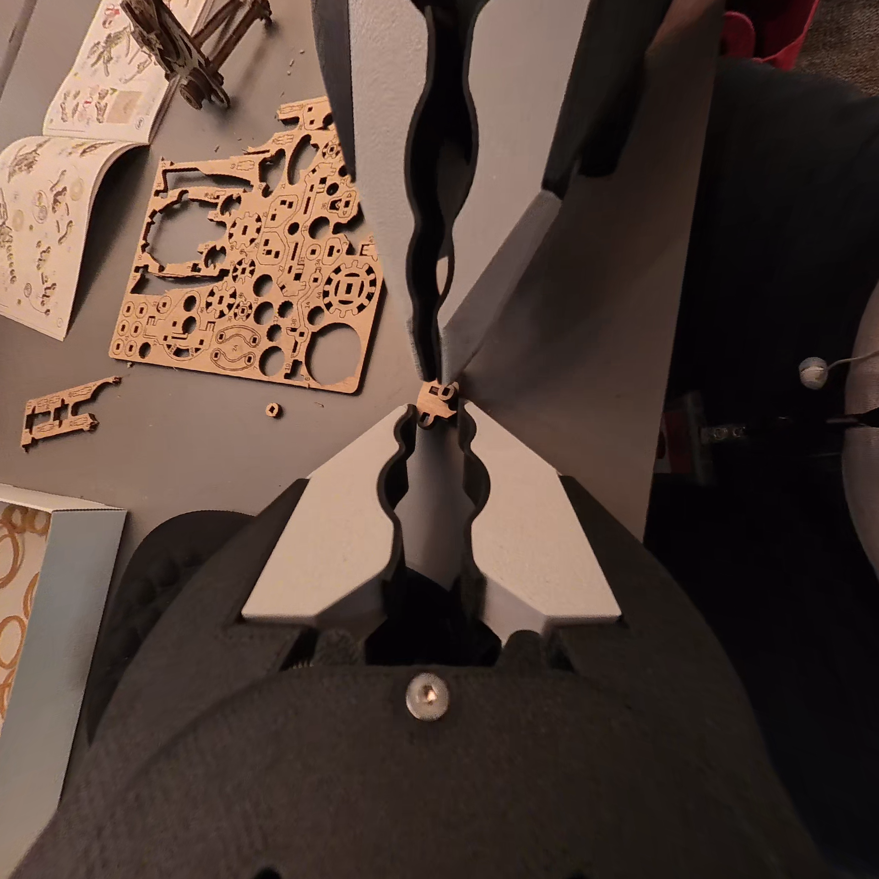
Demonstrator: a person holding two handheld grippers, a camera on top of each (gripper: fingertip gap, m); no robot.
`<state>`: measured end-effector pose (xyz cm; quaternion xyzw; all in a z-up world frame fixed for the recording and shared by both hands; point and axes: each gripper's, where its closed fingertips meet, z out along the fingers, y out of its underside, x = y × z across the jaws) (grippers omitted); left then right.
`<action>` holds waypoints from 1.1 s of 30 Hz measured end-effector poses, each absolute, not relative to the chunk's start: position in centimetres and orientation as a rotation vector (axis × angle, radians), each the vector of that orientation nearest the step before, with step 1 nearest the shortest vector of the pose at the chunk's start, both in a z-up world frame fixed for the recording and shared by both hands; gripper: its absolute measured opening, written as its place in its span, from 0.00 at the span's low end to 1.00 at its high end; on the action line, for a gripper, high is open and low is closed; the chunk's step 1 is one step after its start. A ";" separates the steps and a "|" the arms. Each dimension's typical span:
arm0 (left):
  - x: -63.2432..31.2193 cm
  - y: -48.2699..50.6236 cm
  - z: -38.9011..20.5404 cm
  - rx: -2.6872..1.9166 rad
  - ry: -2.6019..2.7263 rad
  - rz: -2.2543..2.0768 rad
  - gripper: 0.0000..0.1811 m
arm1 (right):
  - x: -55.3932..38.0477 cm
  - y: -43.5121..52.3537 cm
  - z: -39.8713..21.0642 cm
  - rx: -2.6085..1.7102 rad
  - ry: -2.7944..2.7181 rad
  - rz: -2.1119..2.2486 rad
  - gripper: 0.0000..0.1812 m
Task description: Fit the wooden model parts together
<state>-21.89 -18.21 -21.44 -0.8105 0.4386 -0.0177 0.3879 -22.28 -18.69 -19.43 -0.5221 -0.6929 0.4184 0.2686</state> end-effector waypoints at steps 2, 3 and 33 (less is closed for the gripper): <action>-21.9 -18.2 -21.4 -2.063 1.116 -0.046 0.09 | -22.3 -18.7 -19.6 -1.440 -1.874 1.154 0.01; -21.9 -18.2 -21.4 -2.063 1.116 -0.046 0.09 | -22.4 -18.7 -19.7 -1.454 -1.879 1.160 0.01; -21.9 -18.3 -21.4 -2.067 1.121 -0.066 0.09 | -22.2 -18.0 -19.4 -1.493 -1.959 1.337 0.02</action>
